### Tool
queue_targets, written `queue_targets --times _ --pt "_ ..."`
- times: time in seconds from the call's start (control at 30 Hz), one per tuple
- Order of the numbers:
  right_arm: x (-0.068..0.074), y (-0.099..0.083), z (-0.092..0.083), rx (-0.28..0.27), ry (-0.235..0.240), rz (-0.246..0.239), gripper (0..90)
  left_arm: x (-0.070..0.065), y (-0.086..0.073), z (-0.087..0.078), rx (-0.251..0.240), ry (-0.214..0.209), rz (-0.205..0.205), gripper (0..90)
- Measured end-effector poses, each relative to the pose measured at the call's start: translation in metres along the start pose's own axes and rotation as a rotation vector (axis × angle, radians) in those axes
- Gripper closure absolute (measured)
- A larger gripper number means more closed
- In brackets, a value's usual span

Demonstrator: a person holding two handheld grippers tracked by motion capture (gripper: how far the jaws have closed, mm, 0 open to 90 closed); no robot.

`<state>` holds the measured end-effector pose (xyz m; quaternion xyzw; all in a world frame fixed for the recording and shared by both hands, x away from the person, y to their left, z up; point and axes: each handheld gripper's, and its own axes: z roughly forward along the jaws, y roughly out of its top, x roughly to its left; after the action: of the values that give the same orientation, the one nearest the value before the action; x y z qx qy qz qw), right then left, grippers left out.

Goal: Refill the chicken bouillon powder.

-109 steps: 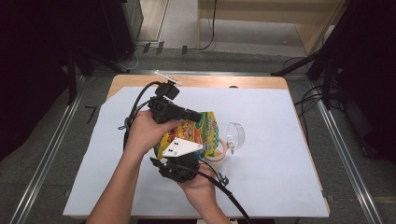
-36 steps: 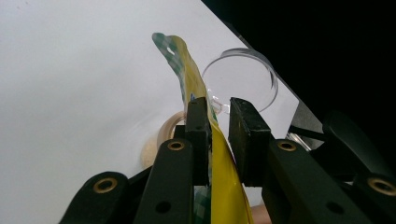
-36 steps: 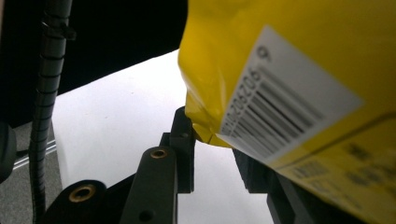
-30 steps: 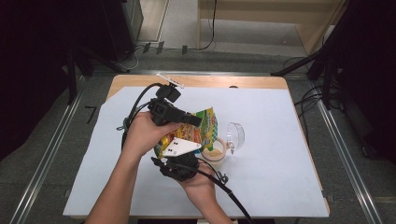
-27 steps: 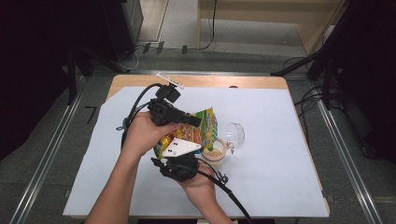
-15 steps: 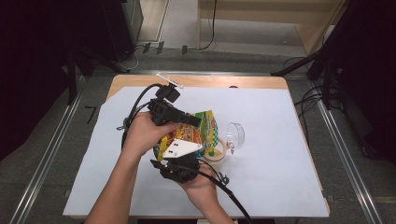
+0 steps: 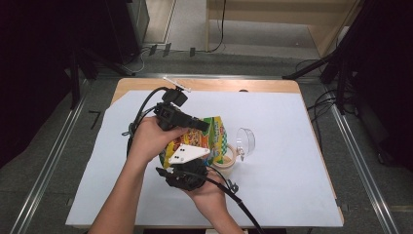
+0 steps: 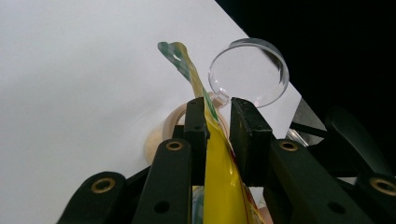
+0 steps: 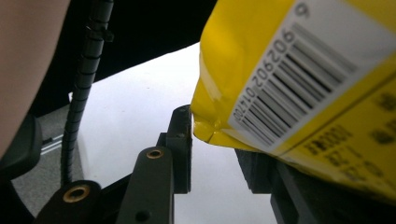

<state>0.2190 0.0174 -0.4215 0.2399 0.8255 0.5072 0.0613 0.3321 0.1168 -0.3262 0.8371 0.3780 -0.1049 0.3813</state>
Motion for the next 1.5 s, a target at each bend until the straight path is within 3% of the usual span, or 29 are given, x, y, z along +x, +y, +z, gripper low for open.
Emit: queue_targets --times 0.2,0.37,0.63,0.83,0.97,1.5 --pt "0.001 -0.003 0.002 -0.013 -0.004 -0.022 67.4 0.002 -0.001 -0.001 0.009 -0.016 -0.010 77.4" --pt "0.001 -0.007 0.003 -0.025 0.030 -0.031 62.6 0.003 -0.003 -0.002 0.014 -0.035 -0.004 78.3" --pt "-0.001 -0.012 0.004 -0.034 0.077 -0.020 54.4 0.003 -0.006 -0.004 0.024 -0.020 0.021 79.9" --pt "-0.001 -0.013 0.004 -0.038 0.063 -0.025 53.5 0.001 -0.006 -0.003 0.027 -0.023 0.040 80.5" --pt "0.000 -0.015 0.004 -0.032 0.081 -0.029 50.0 0.001 -0.007 -0.004 0.034 -0.021 0.039 80.6" --pt "-0.002 -0.021 0.004 -0.035 0.081 -0.040 52.2 0.001 -0.013 -0.006 0.034 -0.017 0.071 82.1"
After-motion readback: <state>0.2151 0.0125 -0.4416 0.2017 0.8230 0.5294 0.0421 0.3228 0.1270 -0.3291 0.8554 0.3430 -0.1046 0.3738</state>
